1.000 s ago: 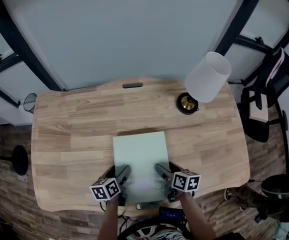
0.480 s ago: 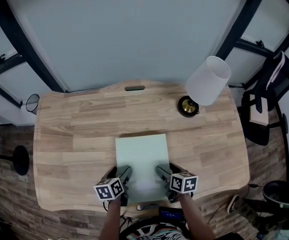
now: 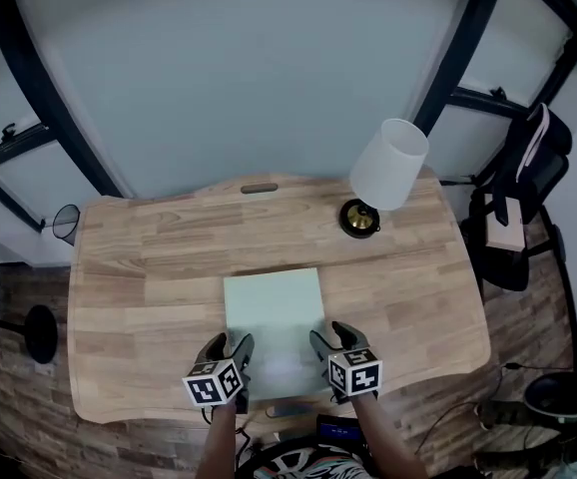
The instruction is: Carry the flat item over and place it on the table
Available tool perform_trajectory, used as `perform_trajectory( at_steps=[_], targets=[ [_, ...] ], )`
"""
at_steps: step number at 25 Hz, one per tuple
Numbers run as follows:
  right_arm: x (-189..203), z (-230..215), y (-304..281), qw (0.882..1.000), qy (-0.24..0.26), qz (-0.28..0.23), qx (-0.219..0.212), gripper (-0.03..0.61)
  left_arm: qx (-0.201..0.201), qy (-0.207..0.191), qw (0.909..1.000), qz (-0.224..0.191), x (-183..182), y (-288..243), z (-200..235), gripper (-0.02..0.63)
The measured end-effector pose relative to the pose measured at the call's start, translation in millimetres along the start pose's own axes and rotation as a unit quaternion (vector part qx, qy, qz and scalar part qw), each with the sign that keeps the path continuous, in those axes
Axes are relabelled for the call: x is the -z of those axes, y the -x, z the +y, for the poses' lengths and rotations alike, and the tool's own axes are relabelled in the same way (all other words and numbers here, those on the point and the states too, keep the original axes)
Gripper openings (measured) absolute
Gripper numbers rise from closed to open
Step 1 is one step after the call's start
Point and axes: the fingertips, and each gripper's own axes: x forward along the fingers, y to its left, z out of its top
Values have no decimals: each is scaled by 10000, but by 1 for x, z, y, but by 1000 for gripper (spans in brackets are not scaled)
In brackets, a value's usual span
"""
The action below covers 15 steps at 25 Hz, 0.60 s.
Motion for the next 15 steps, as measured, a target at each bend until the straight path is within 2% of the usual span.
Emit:
perform_trajectory(
  at_steps=[1,2,3,4,8,12,15],
  targets=[
    [-4,1,4,9999,60,-133,33,224,-126,-110,9997,-167,-5,5,1,228],
    [-9,2,8,9995,100,-288,60,186,-212,-182,9991,-307,-10,10,1,103],
    [-13,2,12,9989,116,-448,70,112,-238,-208,9987,-393,-12,14,0,35],
    [-16,3,16,9982,109,-583,58,9,-228,-210,9986,-436,-14,17,-1,31],
    [-23,8,26,9967,96,-810,-20,5,-74,-232,9981,-558,-21,26,-15,15],
    [-28,17,41,9946,-188,-1020,-106,5,607,130,9942,-882,-37,44,-40,8],
    [-38,29,54,9914,-323,-1251,-225,5,839,213,9896,-1145,-52,61,-50,8]
  ],
)
